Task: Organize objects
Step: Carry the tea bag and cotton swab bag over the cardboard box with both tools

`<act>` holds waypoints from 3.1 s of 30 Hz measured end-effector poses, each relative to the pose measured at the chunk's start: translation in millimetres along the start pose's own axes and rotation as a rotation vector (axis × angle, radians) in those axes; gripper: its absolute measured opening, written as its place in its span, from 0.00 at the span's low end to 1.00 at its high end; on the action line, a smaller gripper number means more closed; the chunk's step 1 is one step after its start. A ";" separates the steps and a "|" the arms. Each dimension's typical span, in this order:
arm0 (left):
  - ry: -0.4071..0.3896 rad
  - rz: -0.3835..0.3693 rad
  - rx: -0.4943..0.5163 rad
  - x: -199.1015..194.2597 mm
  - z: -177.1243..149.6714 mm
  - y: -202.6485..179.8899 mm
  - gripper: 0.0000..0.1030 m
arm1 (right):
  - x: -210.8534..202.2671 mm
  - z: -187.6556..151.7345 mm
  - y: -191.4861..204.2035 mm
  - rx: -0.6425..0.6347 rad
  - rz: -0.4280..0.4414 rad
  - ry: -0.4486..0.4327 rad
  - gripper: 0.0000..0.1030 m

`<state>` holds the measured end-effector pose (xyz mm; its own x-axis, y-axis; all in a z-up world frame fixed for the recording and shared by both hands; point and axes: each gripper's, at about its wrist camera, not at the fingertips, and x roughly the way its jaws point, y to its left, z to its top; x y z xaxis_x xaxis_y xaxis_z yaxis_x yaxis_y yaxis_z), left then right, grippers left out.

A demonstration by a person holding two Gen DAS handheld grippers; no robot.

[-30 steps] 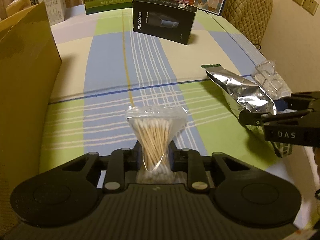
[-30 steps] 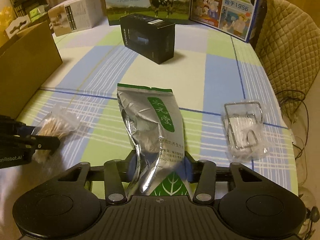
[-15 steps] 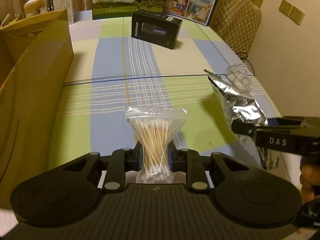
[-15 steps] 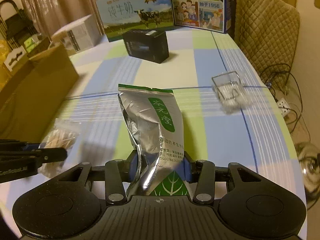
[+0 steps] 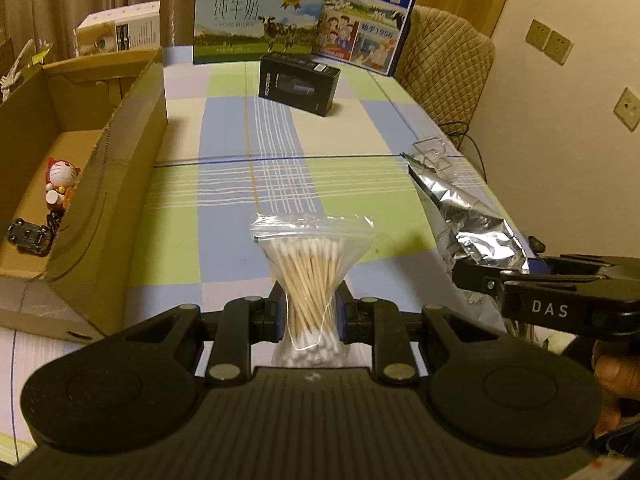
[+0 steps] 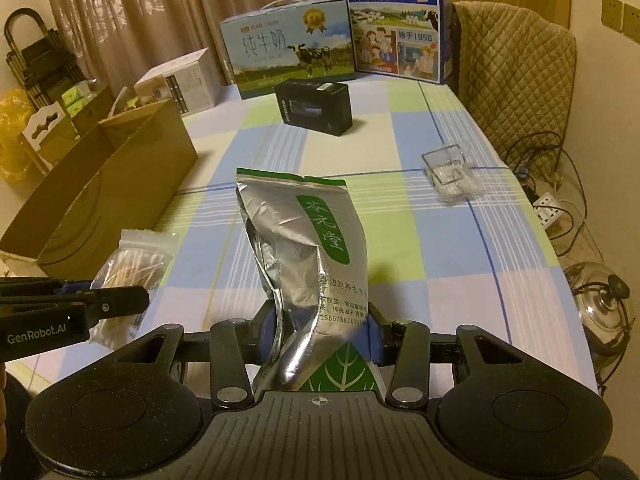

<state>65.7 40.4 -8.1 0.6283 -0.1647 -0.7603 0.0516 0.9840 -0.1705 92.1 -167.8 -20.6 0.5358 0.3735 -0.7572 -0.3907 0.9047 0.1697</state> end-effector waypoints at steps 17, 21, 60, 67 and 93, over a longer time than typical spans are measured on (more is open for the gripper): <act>-0.052 -0.007 -0.005 -30.5 -2.4 -0.3 0.19 | -18.1 3.4 17.8 -0.021 0.005 -0.029 0.40; -0.059 -0.010 -0.008 -33.7 -1.8 0.5 0.19 | -19.7 6.2 22.6 -0.023 0.013 -0.035 0.40; -0.171 0.178 -0.077 -120.9 29.6 165.1 0.19 | 20.0 74.9 217.9 -0.237 0.277 -0.056 0.40; -0.166 0.210 -0.080 -120.4 33.0 195.6 0.19 | 34.3 85.8 234.6 -0.249 0.292 -0.050 0.40; -0.123 0.245 -0.070 -77.7 62.8 258.8 0.33 | 94.0 124.9 263.6 -0.200 0.309 -0.012 0.40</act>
<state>79.0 312.1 46.2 0.7050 0.0909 -0.7033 -0.1641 0.9857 -0.0371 133.0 131.4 31.8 0.3777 0.6262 -0.6821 -0.6737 0.6912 0.2615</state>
